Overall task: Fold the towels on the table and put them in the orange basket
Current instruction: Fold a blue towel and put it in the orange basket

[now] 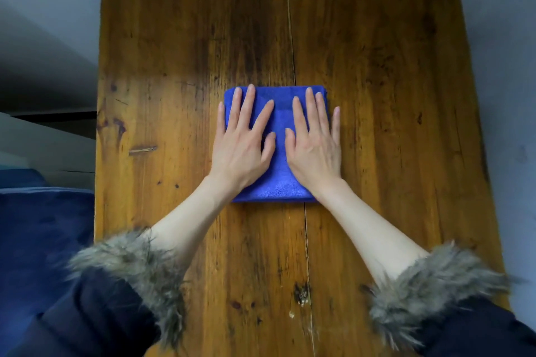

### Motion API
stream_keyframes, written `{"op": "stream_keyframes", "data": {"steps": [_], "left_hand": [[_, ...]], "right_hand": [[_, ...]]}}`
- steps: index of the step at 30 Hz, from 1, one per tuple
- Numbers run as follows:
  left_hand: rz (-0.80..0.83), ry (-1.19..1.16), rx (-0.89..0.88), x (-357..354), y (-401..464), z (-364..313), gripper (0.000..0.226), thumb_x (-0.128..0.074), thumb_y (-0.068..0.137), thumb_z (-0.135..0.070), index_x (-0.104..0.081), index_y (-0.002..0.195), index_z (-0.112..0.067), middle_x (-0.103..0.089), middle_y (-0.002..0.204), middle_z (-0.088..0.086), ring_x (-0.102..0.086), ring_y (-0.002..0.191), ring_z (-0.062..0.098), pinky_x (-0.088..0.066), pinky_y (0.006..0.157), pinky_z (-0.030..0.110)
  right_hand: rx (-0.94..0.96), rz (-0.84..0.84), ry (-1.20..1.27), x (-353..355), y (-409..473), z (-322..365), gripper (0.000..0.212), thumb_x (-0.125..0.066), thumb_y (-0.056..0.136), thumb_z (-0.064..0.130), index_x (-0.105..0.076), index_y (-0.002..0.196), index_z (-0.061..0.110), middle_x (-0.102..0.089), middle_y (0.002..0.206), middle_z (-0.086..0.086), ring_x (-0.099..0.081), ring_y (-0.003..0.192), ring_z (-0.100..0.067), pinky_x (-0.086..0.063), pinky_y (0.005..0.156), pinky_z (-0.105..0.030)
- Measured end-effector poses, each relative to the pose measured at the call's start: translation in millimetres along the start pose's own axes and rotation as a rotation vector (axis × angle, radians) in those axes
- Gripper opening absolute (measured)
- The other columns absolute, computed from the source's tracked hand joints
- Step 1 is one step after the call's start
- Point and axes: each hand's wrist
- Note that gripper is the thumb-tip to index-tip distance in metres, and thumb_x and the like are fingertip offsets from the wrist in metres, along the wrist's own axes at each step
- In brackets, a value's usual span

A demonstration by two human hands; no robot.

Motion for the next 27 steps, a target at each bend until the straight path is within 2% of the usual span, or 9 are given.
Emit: {"op": "stream_keyframes", "data": {"steps": [3, 8, 11, 17, 22, 27], "left_hand": [[-0.014, 0.013, -0.018, -4, -1, 4, 0.059, -0.032, 0.093, -0.048, -0.026, 0.147, -0.025, -0.009, 0.158, 0.012, 0.0, 0.146, 0.028, -0.001, 0.117, 0.049], [-0.062, 0.051, -0.013, -6, -4, 2, 0.06, -0.032, 0.093, -0.051, -0.029, 0.147, -0.025, -0.014, 0.157, 0.013, -0.005, 0.145, 0.029, -0.004, 0.116, 0.052], [-0.026, 0.05, -0.018, -3, -5, 0, 0.06, -0.03, 0.093, -0.051, -0.029, 0.147, -0.024, -0.014, 0.157, 0.013, -0.006, 0.145, 0.03, -0.004, 0.116, 0.054], [-0.027, 0.009, 0.015, -1, -24, -4, 0.056, -0.03, 0.095, -0.044, -0.027, 0.147, -0.023, -0.012, 0.157, 0.014, -0.003, 0.145, 0.031, 0.001, 0.114, 0.054], [-0.021, -0.014, 0.019, -12, -54, -6, 0.053, -0.033, 0.095, -0.039, -0.034, 0.144, -0.021, -0.021, 0.155, 0.014, -0.011, 0.144, 0.032, -0.011, 0.114, 0.056], [0.053, -0.06, 0.027, -8, -52, -5, 0.054, -0.03, 0.096, -0.039, -0.029, 0.146, -0.022, -0.016, 0.156, 0.011, -0.004, 0.145, 0.029, -0.009, 0.115, 0.054]], "right_hand": [[-0.002, 0.041, 0.035, 0, 3, -7, 0.059, -0.023, 0.095, 0.038, -0.02, 0.149, 0.014, -0.014, 0.157, -0.012, -0.009, 0.145, -0.025, -0.003, 0.116, -0.049], [0.0, 0.007, 0.072, 0, 1, -10, 0.056, -0.024, 0.096, 0.039, -0.025, 0.148, 0.017, -0.018, 0.156, -0.009, -0.011, 0.145, -0.023, -0.004, 0.117, -0.048], [-0.015, 0.029, 0.08, 3, -1, -9, 0.056, -0.024, 0.097, 0.038, -0.024, 0.148, 0.017, -0.017, 0.156, -0.009, -0.009, 0.145, -0.023, -0.004, 0.117, -0.049], [-0.019, -0.003, 0.071, 4, -21, -7, 0.053, -0.025, 0.098, 0.034, -0.024, 0.148, 0.016, -0.017, 0.156, -0.013, -0.009, 0.145, -0.026, -0.004, 0.115, -0.052], [-0.003, 0.057, 0.069, -1, -47, -9, 0.053, -0.025, 0.098, 0.035, -0.025, 0.147, 0.016, -0.017, 0.156, -0.011, -0.009, 0.145, -0.027, -0.005, 0.116, -0.053], [-0.02, 0.122, 0.097, 6, -43, -8, 0.055, -0.024, 0.097, 0.037, -0.022, 0.148, 0.018, -0.012, 0.157, -0.009, -0.005, 0.145, -0.025, -0.005, 0.116, -0.051]]}}
Point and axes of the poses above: each hand's wrist, its own y-axis towards the middle knuckle, its own x-axis out of the back of the hand, z = x × y
